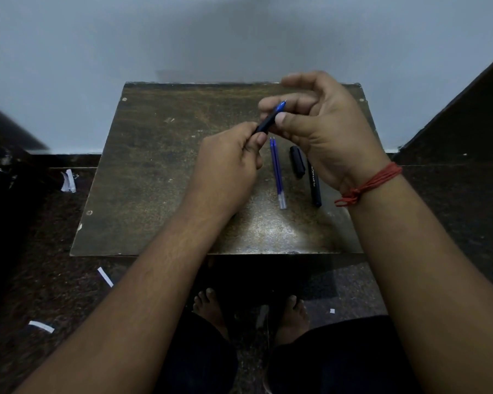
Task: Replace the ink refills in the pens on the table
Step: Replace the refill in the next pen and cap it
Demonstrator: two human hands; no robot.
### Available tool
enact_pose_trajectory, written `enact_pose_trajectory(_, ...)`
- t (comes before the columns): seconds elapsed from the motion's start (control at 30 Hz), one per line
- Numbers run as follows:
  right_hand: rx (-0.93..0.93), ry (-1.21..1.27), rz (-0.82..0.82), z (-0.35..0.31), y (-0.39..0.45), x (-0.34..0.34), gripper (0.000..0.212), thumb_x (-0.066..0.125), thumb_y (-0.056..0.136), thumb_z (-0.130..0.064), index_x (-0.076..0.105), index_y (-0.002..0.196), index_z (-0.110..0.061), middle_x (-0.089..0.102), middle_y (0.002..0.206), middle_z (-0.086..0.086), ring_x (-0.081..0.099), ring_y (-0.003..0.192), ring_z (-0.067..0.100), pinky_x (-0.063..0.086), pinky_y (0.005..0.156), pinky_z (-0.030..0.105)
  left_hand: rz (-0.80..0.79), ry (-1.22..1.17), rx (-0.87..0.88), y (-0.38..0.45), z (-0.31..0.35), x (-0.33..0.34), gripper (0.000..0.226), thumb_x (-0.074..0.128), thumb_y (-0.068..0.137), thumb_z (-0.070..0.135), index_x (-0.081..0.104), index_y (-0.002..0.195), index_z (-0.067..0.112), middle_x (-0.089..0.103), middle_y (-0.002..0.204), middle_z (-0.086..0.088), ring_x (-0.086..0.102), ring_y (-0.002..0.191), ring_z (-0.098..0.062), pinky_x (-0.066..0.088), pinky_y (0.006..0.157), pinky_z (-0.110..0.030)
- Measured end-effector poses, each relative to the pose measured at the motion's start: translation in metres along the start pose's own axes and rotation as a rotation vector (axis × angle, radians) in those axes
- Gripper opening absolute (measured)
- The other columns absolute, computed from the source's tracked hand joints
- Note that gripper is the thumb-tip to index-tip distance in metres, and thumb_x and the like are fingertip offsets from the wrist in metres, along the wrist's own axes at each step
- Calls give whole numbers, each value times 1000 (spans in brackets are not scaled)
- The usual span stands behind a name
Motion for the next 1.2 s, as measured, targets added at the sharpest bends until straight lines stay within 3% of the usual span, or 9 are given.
enact_pose_trajectory(0.13, 14, -193, 79, 1, 1, 1, 43, 76, 85, -18, 50, 117, -10, 67, 85, 1, 68, 82, 16, 56, 74, 32, -8, -5, -15, 0, 0, 0, 20, 51, 101, 17, 70, 105, 13, 60, 66, 8, 51, 55, 7, 31, 51, -6)
enact_pose_trajectory(0.23, 20, -221, 57, 4, 1, 1, 35, 72, 89, -10, 50, 116, -7, 70, 79, 0, 70, 81, 18, 55, 70, 31, -9, 3, -14, 0, -2, 0, 20, 51, 101, 18, 70, 104, 12, 61, 67, 8, 51, 56, 6, 32, 51, -7)
enact_pose_trajectory(0.33, 31, -59, 53, 0, 0, 0, 32, 62, 89, 5, 48, 115, -6, 74, 99, 10, 72, 96, 26, 59, 83, 38, 3, 8, -17, 1, -2, 0, 19, 51, 101, 18, 70, 102, 15, 61, 66, 9, 51, 56, 6, 31, 51, -6)
enact_pose_trajectory(0.53, 52, -245, 71, 2, -2, 5, 35, 72, 90, -14, 51, 117, -5, 66, 81, 1, 69, 77, 14, 55, 67, 29, -5, 24, -9, 0, -2, 1, 20, 52, 101, 19, 70, 104, 14, 61, 67, 9, 53, 58, 8, 33, 53, -5)
enact_pose_trajectory(0.67, 44, -127, 82, -1, -2, 5, 31, 60, 88, 8, 49, 114, -5, 73, 96, 9, 72, 87, 22, 60, 81, 42, -10, 13, -22, 1, -1, 1, 20, 51, 101, 17, 70, 107, 15, 60, 67, 9, 53, 58, 9, 35, 53, -6)
enact_pose_trajectory(0.73, 57, -112, 93, -2, -2, 6, 32, 64, 90, 1, 49, 117, -4, 70, 98, 8, 71, 88, 21, 60, 83, 45, -15, 13, -19, 0, -1, 1, 20, 51, 101, 19, 70, 108, 15, 60, 67, 9, 52, 58, 8, 34, 52, -6)
enact_pose_trajectory(0.9, 48, -256, 74, 1, -3, 7, 30, 73, 89, -12, 54, 112, -7, 65, 72, -5, 67, 68, 6, 54, 65, 27, -17, 8, -15, 0, -2, 3, 21, 51, 102, 19, 70, 107, 13, 59, 67, 11, 53, 60, 7, 36, 54, -6)
enact_pose_trajectory(1.03, 38, -95, 119, 2, -2, 8, 32, 72, 86, -1, 49, 107, -9, 70, 85, 7, 71, 84, 22, 58, 74, 33, -6, 1, -11, 1, 0, 3, 20, 51, 101, 17, 70, 106, 12, 59, 67, 11, 53, 60, 9, 35, 54, -5)
enact_pose_trajectory(1.2, 43, 1, 110, 1, -4, 11, 30, 62, 89, 10, 46, 107, -7, 73, 96, 13, 73, 88, 24, 58, 77, 33, 5, -1, -9, 1, 1, 2, 19, 52, 101, 16, 70, 103, 9, 59, 68, 9, 54, 60, 10, 34, 55, -5)
Point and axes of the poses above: each hand's wrist, its own y-axis towards the middle knuckle, its own x-axis out of the palm, z = x × y, the point moved 2 cm from there along y, towards the middle knuckle
